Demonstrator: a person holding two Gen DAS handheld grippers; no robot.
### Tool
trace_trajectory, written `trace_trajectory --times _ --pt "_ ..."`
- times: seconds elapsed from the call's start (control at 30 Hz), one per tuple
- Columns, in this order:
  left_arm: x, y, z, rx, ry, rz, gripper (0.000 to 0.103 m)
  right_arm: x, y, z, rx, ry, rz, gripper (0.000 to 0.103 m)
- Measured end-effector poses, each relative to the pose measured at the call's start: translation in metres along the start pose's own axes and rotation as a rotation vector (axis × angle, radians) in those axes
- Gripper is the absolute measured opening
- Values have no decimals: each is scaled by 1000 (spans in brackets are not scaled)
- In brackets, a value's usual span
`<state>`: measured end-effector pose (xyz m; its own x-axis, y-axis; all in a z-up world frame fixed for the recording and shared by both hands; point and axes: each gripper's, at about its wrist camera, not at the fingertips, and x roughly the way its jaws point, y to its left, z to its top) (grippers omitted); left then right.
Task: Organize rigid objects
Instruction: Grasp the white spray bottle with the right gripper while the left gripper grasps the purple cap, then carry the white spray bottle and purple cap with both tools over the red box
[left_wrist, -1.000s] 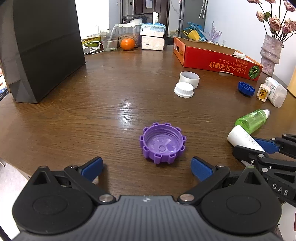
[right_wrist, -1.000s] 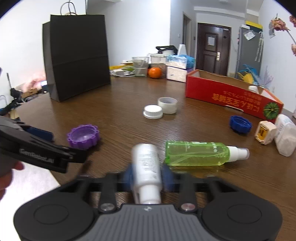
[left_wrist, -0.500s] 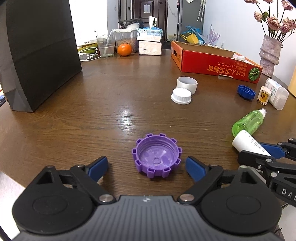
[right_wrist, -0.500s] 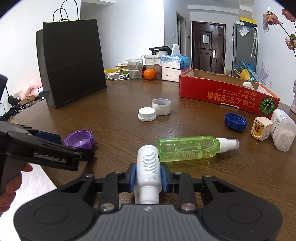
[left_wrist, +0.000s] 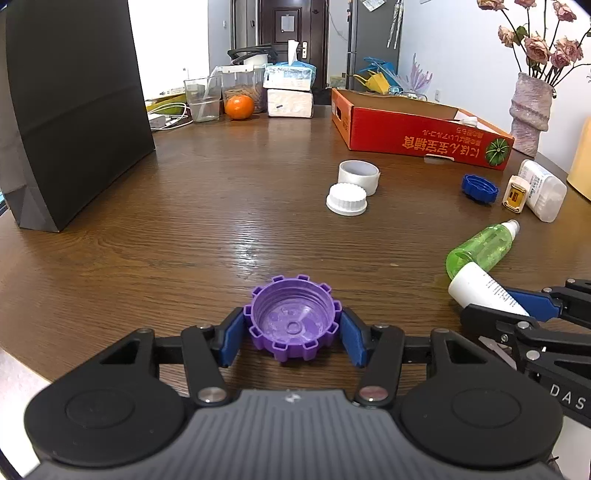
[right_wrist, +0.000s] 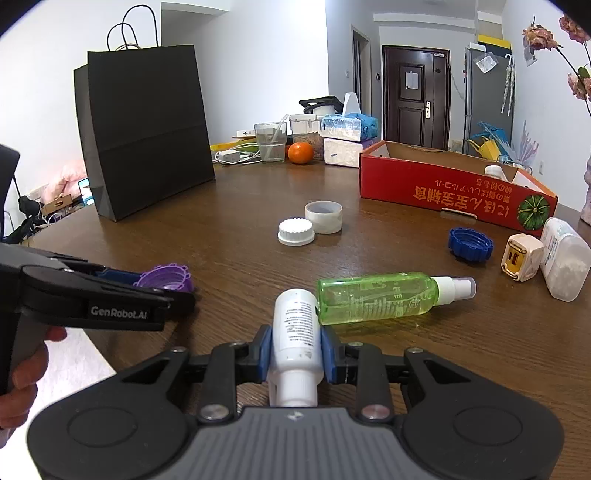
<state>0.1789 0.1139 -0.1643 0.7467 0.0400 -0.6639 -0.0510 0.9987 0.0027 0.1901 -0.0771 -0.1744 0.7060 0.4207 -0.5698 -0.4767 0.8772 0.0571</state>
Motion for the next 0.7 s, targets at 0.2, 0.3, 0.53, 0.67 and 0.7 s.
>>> trace_trajectory --times 0.2,0.3,0.53,0.67,0.7 --pt "-2 -2 1 -3 0 -6 56 -4 1 1 2 -9 5 27" --pt "-6 -5 2 -1 -6 -6 56 -7 1 3 2 -16 4 27" --pt "-12 -11 10 -5 -23 -13 56 -17 -3 8 11 -39 4 27" --pt "-16 -14 16 -5 -34 -18 56 -23 -7 12 18 -57 -1 27" --pt "-17 -15 18 -5 -37 -19 56 -24 -8 13 19 -61 -4 27"
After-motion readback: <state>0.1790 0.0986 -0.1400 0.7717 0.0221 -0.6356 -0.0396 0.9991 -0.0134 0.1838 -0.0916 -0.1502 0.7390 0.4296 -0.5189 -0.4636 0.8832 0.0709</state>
